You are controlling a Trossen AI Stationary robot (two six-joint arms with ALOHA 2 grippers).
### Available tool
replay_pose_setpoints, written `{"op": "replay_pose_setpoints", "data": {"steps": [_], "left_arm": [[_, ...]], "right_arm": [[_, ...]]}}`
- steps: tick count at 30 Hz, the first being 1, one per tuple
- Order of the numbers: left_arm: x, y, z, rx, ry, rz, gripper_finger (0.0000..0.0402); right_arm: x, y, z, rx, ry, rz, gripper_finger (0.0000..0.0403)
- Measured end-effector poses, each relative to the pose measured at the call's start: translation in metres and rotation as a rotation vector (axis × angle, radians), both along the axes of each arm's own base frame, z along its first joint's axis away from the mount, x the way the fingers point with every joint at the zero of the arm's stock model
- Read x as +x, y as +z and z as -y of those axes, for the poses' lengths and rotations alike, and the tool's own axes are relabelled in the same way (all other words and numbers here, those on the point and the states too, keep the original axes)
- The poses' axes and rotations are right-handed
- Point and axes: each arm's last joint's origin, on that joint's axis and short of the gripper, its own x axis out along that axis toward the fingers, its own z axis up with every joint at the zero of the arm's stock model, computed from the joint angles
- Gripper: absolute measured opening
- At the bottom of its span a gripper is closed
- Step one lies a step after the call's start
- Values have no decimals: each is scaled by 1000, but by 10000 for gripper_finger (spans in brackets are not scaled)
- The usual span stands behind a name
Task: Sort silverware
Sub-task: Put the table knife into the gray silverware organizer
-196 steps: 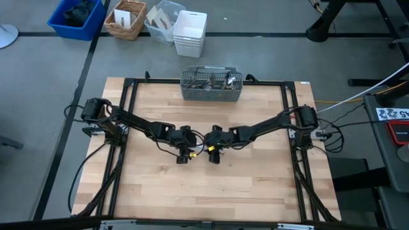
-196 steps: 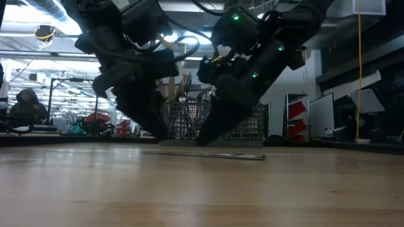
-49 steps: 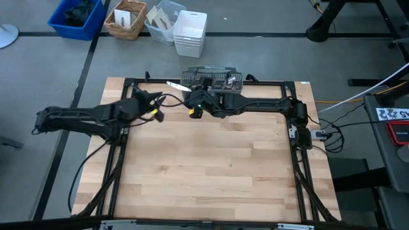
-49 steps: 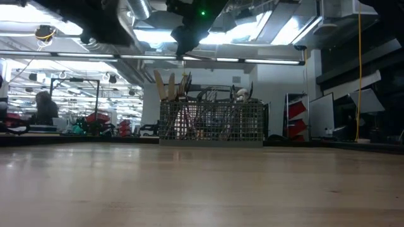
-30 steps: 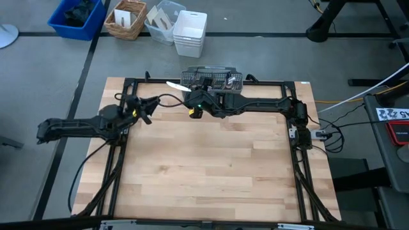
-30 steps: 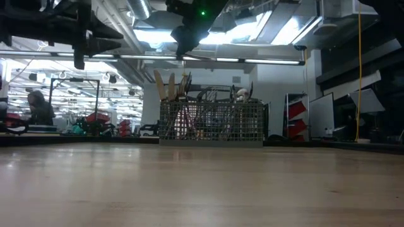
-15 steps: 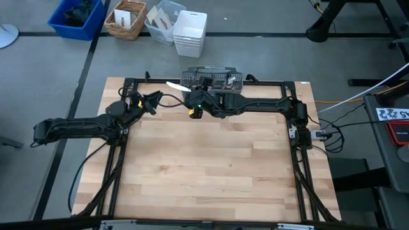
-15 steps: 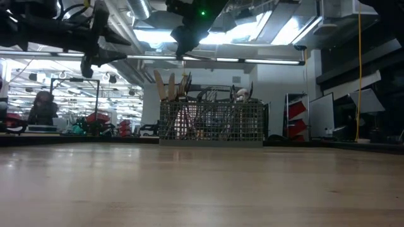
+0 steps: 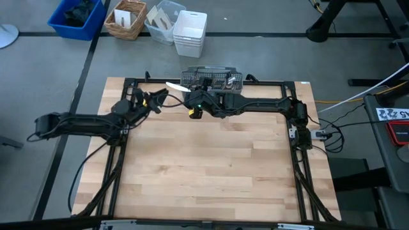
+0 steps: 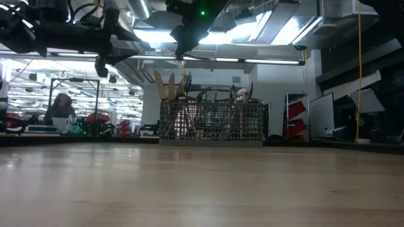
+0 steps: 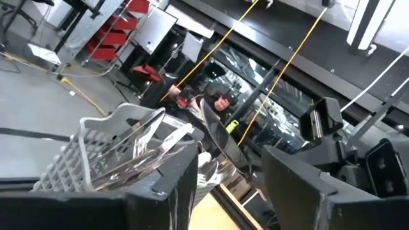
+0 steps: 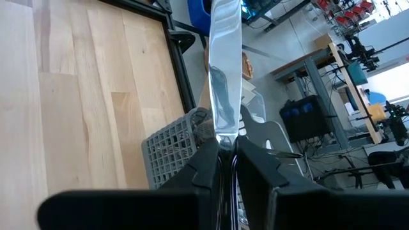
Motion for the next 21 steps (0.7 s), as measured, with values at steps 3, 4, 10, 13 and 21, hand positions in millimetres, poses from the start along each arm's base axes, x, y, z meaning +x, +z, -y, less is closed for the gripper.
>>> {"op": "replay_pose_setpoints", "data": {"steps": [3,4,10,13,21], "left_arm": [[4,-2,-1,0,-1,2,166],[5,-3,-2,-3,-3,3,166],[13,-6,-4,13,-5,26,166],[18,-4,-5,32,-1,29,166],[38,2,-11,58,8,-21,166]], "right_arm": [[0,0,0,0,0,2,49],[0,0,0,0,0,3,49],[1,1,0,-1,1,21,49],[1,1,-1,5,10,20,49],[2,1,-1,24,37,21,49]]}}
